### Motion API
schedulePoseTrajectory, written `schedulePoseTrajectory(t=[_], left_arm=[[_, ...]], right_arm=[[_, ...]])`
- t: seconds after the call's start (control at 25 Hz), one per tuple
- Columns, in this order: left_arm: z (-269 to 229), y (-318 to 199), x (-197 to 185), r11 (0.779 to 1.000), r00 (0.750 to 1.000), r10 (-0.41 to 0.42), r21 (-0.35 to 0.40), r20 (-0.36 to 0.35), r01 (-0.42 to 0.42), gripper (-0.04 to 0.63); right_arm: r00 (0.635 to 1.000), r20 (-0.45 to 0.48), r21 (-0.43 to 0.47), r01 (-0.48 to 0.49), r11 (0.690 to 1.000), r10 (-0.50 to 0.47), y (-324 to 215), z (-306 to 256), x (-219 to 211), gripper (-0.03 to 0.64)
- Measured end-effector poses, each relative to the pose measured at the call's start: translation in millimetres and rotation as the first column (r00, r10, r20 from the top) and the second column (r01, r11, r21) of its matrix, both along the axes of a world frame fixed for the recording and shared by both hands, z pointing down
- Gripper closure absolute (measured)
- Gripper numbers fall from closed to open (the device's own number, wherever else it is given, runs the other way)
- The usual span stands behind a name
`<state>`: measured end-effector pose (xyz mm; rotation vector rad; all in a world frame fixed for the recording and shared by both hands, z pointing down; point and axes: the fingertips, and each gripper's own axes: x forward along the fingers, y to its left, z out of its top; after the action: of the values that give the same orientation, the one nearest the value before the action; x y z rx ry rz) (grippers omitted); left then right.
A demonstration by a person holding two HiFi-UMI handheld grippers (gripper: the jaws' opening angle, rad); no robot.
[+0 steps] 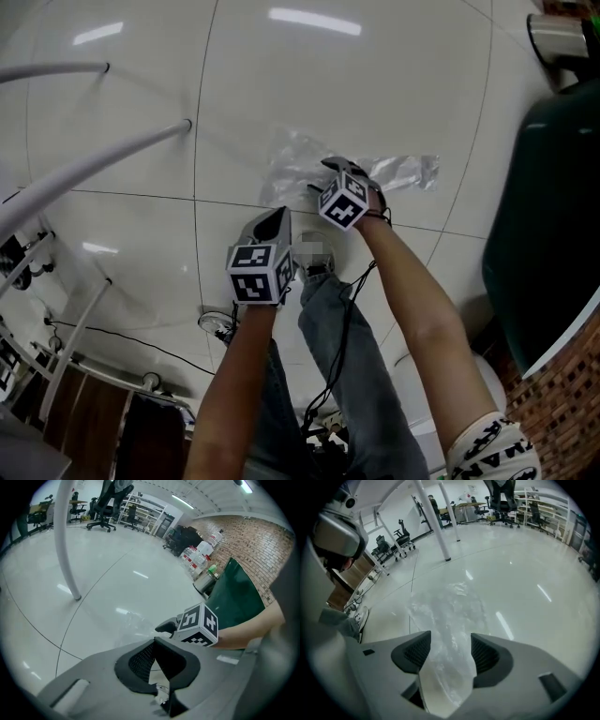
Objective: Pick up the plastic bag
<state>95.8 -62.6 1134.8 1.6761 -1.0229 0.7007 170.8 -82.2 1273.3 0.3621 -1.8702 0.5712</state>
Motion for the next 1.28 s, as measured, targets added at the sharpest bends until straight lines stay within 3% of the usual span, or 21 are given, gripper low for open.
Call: schedulePoseTrajectory(t=[0.16,0.36,0.48,0.56,0.68,0.8,1.0,1.28], left_arm=[[14,0,-1,1.000,1.000,-0.014,0.000,-0.012,0.014,0.595],[11,-7,-2,0.999,0.998,-0.040,0.030,-0.040,0.041,0.595],[8,-7,-3,0.998,0.997,-0.053,0.031,-0.049,0.055,0.595],[8,-7,-5,0.998,0.998,-0.049,0.031,-0.046,0.051,0.595],[2,-4,-10,0.998,0.998,-0.054,0.028,-0.039,0.055,0.595],[-13,-3,-16,0.998,0.998,-0.062,0.028,-0.030,0.063,0.595],[-57,-8,-6,0.999,0.999,-0.031,0.043,-0.023,0.032,0.595],[-147,-38,17,0.991,0.999,0.026,0.133,-0.029,-0.022,0.595]], right_arm=[[0.995,-0.039,0.029,0.093,0.995,-0.092,1,22,-16,0.333],[0.990,-0.111,0.040,0.092,0.995,-0.087,-2,42,-14,0.348],[0.976,-0.183,0.070,0.129,0.989,-0.114,-4,46,-6,0.461],[0.973,-0.207,0.057,0.118,0.991,-0.104,-6,49,-2,0.582],[0.984,-0.174,0.014,0.033,0.999,-0.030,-7,41,0,0.606],[0.988,-0.105,0.015,-0.115,0.993,0.116,-18,13,0,0.606],[0.931,0.006,0.038,-0.364,0.930,0.364,-33,-49,20,0.606],[0.875,0.122,0.135,-0.482,0.866,0.468,-55,-165,38,0.606]])
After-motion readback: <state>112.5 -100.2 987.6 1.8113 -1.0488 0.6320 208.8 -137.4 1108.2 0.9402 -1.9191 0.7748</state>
